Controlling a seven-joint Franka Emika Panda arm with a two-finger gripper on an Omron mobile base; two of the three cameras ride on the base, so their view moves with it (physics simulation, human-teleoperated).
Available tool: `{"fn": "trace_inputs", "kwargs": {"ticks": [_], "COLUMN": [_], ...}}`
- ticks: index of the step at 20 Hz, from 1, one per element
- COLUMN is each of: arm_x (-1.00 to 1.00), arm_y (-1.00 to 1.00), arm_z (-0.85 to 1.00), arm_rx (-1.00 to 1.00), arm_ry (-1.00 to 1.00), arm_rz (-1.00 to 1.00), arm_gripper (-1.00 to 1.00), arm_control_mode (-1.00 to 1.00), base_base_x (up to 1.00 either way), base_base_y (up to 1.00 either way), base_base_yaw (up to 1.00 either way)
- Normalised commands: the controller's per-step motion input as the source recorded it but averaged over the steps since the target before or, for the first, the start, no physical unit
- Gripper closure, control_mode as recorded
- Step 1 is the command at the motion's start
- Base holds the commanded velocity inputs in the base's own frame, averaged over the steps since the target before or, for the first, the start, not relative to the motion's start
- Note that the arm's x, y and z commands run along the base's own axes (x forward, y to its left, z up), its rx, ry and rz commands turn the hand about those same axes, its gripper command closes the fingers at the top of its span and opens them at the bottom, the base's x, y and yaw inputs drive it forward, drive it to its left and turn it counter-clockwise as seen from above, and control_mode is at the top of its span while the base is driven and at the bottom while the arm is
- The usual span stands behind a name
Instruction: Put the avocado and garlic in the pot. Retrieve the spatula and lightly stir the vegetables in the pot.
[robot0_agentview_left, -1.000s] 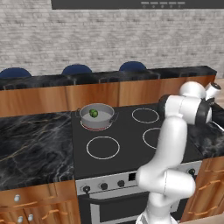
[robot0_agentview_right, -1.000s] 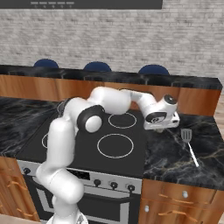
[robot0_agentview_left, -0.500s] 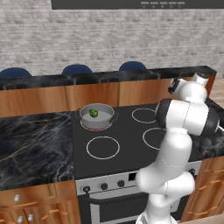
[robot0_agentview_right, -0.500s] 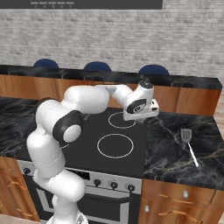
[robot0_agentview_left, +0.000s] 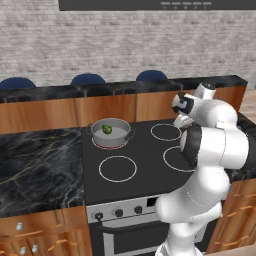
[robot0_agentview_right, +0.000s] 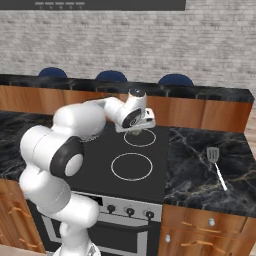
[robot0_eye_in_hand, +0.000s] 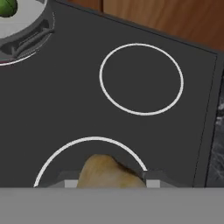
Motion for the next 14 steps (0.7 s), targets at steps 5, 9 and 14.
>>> {"fn": "trace_inputs", "kwargs": {"ticks": [5, 9, 14], "arm_x": [0.13, 0.34, 0.52], "arm_y": [1.00, 1.00, 0.95], "arm_z": [0.02, 0.00, 0.04], "arm_rx": [0.00, 0.04, 0.08], "arm_ry": [0.00, 0.00, 0.00], "arm_rz": [-0.06, -0.14, -0.21], "arm_gripper": [1.00, 1.00, 1.00], "arm_control_mode": [-1.00, -1.00, -1.00], "base_base_x": [0.00, 0.00, 0.00], "base_base_y": [0.00, 0.00, 0.00], "base_base_yaw": [0.00, 0.00, 0.00]}}
